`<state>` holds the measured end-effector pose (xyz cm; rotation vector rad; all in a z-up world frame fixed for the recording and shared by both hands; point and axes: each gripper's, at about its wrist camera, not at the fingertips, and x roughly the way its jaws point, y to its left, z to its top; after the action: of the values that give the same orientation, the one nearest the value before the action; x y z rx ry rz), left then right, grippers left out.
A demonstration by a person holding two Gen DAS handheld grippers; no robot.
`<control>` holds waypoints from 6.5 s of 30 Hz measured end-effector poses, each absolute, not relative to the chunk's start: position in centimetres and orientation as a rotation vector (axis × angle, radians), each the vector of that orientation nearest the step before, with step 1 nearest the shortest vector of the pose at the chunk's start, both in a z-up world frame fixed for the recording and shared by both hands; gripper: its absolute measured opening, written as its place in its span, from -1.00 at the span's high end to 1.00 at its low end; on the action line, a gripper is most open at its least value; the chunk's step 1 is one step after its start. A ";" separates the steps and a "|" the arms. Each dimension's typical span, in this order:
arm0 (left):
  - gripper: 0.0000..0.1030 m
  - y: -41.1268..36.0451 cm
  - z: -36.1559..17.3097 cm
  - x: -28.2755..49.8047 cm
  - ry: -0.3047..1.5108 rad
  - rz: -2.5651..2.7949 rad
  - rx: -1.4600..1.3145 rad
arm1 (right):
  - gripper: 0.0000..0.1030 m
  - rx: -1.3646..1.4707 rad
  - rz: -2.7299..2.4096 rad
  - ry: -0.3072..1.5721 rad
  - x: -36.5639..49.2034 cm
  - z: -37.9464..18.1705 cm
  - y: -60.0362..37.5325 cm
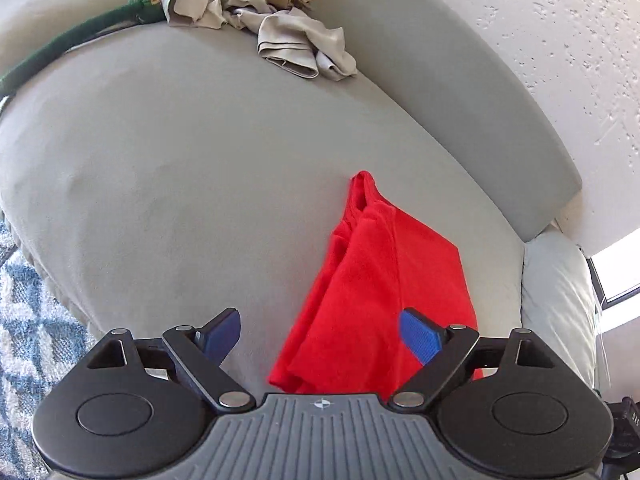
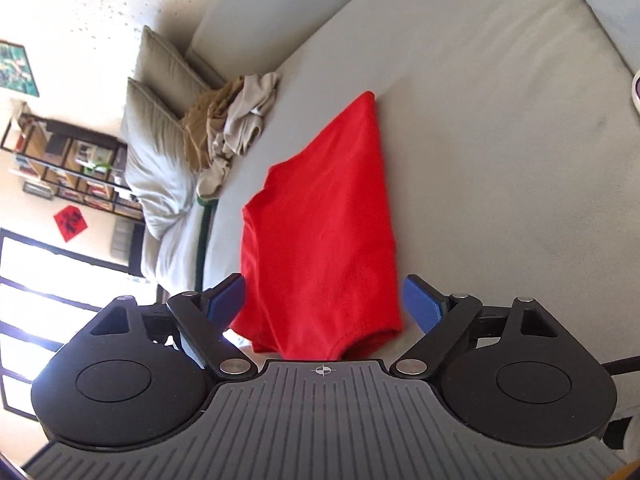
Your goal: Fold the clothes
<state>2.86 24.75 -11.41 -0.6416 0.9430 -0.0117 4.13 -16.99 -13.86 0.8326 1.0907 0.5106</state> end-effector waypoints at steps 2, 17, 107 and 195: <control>-0.66 25.4 -12.6 4.4 0.988 -0.079 -0.669 | -0.67 0.858 0.518 1.116 5.4 -15.1 -16.9; -0.71 22.1 -15.5 10.8 1.183 -0.566 -0.679 | -0.60 0.912 0.599 1.225 13.0 -19.8 -15.0; 0.77 -27.2 -6.9 6.8 0.905 -0.896 -0.009 | 0.34 0.201 -0.258 0.835 -9.7 -6.5 -48.2; -0.95 -22.4 9.6 -8.5 0.796 -0.644 0.196 | -0.79 0.235 -0.446 0.965 -18.6 12.9 -38.2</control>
<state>-8.55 -22.40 9.61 0.1959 0.7956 -0.6436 -18.61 -38.20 12.92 0.2345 0.9653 -0.4456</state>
